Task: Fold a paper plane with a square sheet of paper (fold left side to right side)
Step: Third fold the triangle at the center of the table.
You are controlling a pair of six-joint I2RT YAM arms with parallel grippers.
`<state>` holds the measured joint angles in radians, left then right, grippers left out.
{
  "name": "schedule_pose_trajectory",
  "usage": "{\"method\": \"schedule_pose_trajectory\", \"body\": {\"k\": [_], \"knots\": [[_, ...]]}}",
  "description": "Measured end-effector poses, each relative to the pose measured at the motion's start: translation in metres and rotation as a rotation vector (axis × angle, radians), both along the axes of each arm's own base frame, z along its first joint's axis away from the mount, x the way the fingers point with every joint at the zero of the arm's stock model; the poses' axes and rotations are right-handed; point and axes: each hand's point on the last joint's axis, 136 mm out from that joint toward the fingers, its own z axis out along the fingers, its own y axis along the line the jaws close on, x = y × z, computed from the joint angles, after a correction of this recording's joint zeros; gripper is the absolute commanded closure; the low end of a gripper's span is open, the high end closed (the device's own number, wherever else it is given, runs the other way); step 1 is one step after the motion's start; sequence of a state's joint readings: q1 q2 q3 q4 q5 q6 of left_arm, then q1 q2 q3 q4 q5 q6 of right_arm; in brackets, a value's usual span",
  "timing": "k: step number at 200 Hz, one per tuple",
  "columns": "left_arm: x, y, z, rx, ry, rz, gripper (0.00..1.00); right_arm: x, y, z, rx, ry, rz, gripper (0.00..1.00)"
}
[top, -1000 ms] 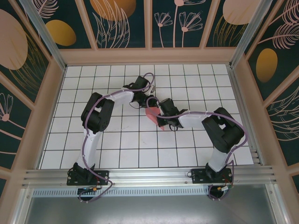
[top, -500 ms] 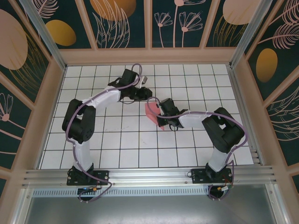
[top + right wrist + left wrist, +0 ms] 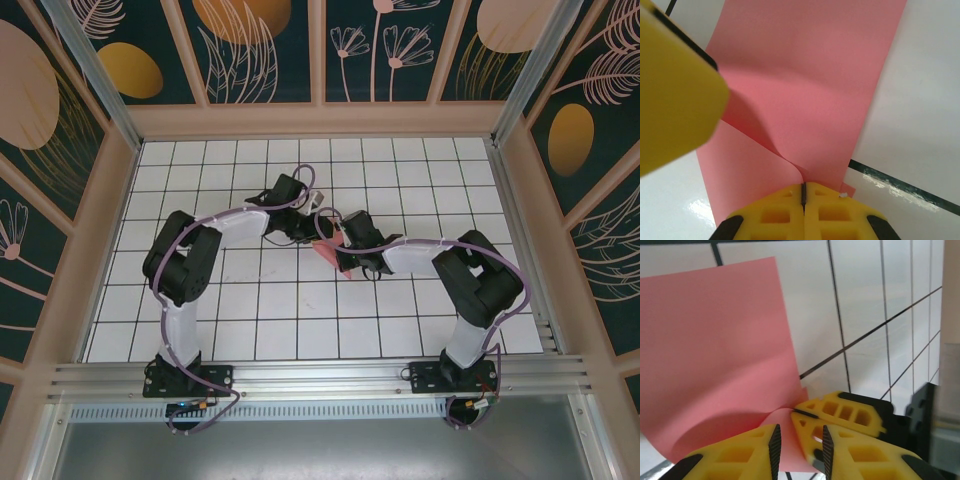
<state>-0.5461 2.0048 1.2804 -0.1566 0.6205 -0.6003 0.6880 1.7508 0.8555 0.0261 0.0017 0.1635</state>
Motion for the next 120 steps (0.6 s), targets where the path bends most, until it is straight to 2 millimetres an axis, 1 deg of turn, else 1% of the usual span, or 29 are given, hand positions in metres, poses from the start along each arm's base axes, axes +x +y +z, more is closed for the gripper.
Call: {"method": "schedule_pose_trajectory", "body": {"k": [23, 60, 84, 113, 120], "knots": [[-0.003, 0.002, -0.014, 0.016, 0.031, 0.005, 0.69, 0.000, 0.000, 0.000, 0.000, 0.000, 0.000, 1.00], [-0.005, 0.003, -0.026, 0.033, 0.051, 0.007, 0.69, 0.000, 0.000, 0.000, 0.000, 0.000, 0.000, 1.00], [-0.007, 0.007, -0.038, 0.052, 0.066, 0.013, 0.69, 0.000, 0.000, 0.000, 0.000, 0.000, 0.000, 1.00], [-0.006, 0.006, -0.038, 0.051, 0.061, 0.014, 0.69, 0.000, 0.000, 0.000, 0.000, -0.001, 0.000, 1.00], [-0.006, 0.007, -0.039, 0.052, 0.062, 0.015, 0.69, 0.000, 0.000, 0.000, 0.000, -0.001, 0.000, 0.97]]}}
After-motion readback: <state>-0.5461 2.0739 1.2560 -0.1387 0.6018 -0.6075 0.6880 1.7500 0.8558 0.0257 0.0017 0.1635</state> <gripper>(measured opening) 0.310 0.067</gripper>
